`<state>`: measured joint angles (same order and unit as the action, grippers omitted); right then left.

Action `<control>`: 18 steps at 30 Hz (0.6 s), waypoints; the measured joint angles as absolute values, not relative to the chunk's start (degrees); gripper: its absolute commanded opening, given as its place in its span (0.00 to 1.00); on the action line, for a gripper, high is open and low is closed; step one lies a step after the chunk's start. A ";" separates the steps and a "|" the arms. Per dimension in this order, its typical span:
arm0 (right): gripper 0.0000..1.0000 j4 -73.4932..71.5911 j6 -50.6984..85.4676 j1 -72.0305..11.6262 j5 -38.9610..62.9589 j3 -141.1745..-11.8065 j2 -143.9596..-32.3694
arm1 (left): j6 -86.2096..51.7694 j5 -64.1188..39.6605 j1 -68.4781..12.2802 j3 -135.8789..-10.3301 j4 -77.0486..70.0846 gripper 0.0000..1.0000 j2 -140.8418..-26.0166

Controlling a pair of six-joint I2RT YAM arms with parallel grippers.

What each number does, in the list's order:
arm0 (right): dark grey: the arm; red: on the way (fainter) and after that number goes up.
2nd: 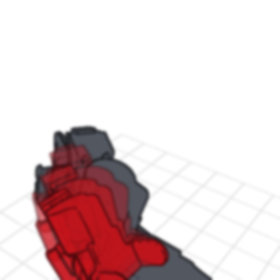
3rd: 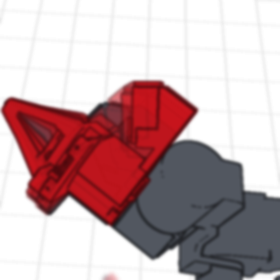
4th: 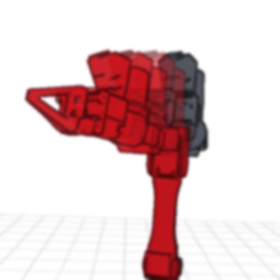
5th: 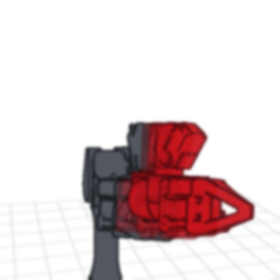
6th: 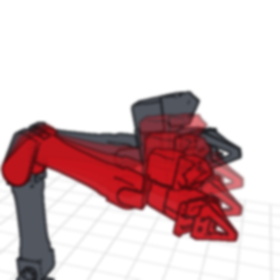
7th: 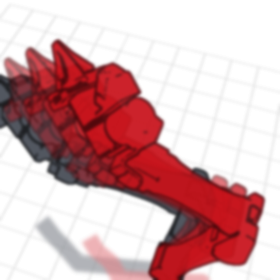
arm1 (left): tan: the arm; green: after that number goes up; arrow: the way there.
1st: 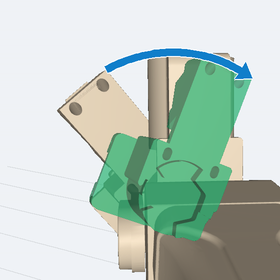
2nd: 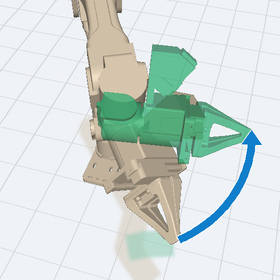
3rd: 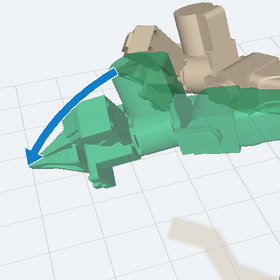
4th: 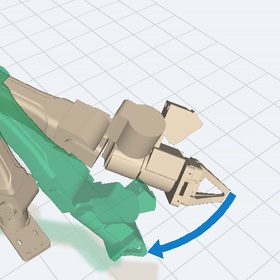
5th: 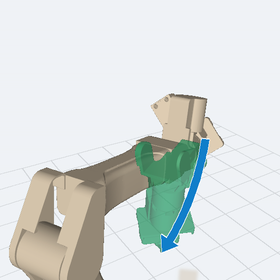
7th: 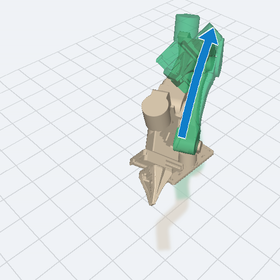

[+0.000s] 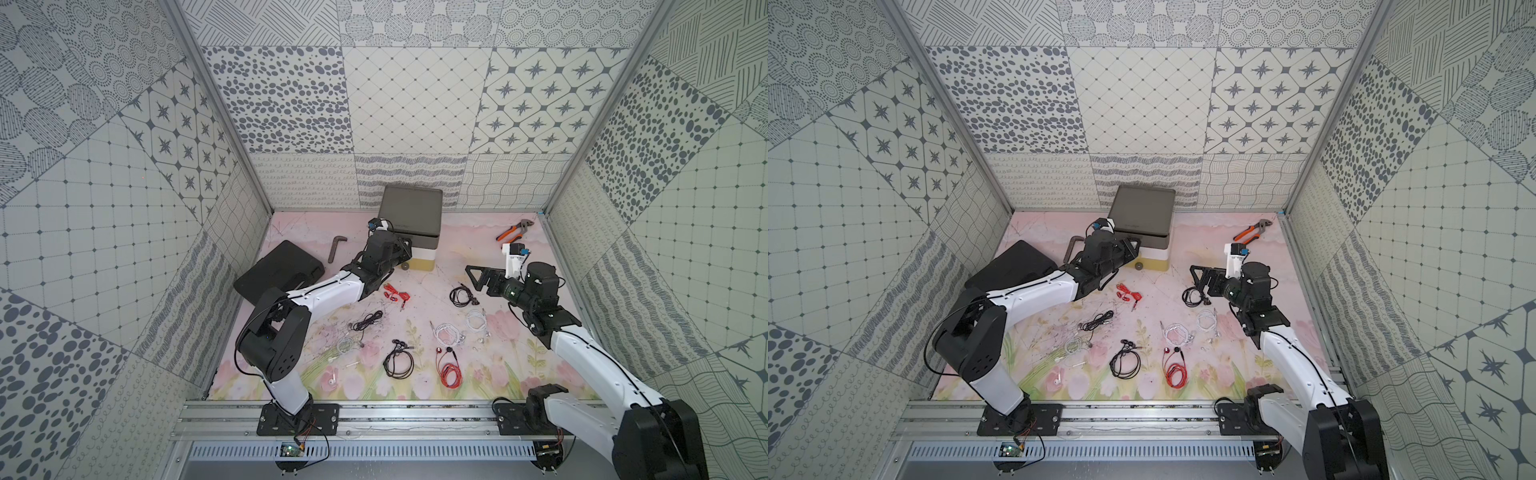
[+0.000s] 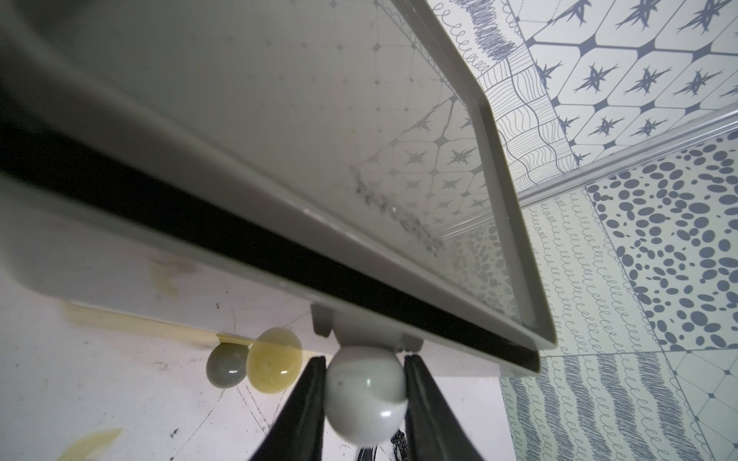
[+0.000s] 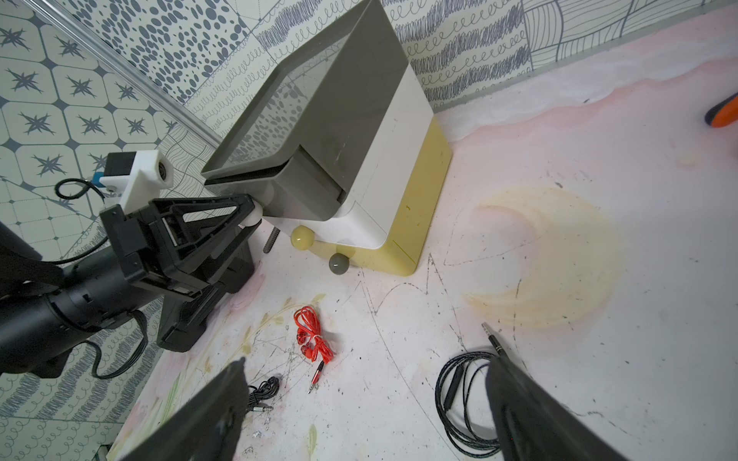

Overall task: Place the wired earphones into the drawer by color
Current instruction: Open the drawer in the storage box.

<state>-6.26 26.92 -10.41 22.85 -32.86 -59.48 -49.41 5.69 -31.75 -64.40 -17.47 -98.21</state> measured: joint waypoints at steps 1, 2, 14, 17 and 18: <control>0.97 -6.26 26.92 -10.41 22.85 -32.86 -59.48 | -49.45 5.52 -31.75 -63.92 -17.56 0.27 -97.80; 0.97 -6.28 26.92 -10.41 22.85 -32.86 -59.48 | -49.50 5.30 -31.75 -63.48 -17.65 0.26 -97.41; 0.97 -6.28 27.05 -10.41 22.90 -32.86 -59.72 | -50.30 4.67 -32.91 -57.80 -17.43 0.26 -91.85; 0.97 -6.28 27.03 -10.41 22.98 -32.86 -59.75 | -50.54 4.69 -33.28 -56.60 -17.52 0.25 -90.89; 0.97 -6.28 27.03 -10.41 23.11 -32.86 -59.79 | -50.74 4.69 -33.32 -56.18 -17.56 0.26 -90.52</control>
<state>-6.28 27.03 -10.41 23.11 -32.86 -59.79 -50.74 4.69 -33.32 -56.18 -17.56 -90.52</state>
